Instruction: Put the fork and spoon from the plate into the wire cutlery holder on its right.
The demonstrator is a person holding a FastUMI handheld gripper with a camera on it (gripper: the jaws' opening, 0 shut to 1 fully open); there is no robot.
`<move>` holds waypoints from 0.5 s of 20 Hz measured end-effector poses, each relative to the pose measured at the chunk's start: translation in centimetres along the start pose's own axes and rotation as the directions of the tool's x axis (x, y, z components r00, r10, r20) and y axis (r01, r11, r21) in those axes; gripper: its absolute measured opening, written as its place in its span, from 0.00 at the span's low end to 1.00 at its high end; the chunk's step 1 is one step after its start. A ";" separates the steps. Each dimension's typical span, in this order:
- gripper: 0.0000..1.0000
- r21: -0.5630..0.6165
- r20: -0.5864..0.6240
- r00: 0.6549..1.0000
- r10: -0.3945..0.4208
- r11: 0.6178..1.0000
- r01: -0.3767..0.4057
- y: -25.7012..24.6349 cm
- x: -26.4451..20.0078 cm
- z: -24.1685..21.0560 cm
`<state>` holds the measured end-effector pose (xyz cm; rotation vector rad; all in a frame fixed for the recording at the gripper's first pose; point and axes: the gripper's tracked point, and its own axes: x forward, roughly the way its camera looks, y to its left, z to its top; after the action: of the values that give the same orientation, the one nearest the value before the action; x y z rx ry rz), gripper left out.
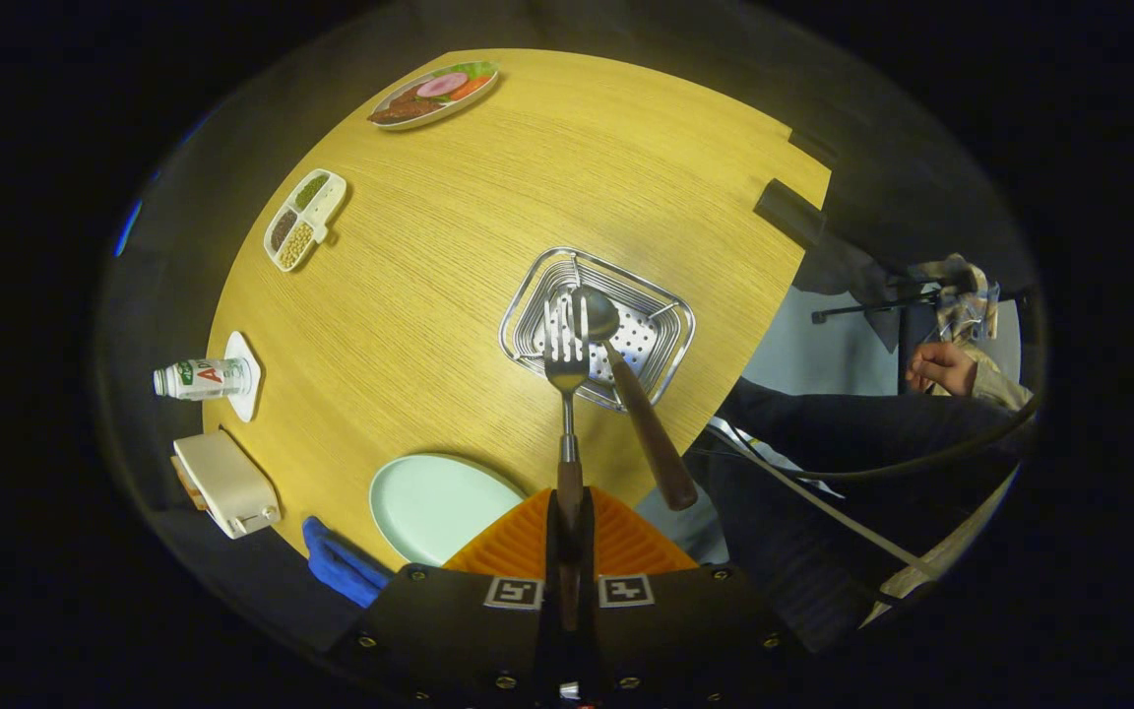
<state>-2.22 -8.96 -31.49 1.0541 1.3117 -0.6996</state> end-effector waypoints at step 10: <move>0.21 -0.029 0.074 0.996 0.055 0.998 -0.053 1.5 -1.4 2.3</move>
<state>-0.13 -10.63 -29.90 1.0280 1.2209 -0.6729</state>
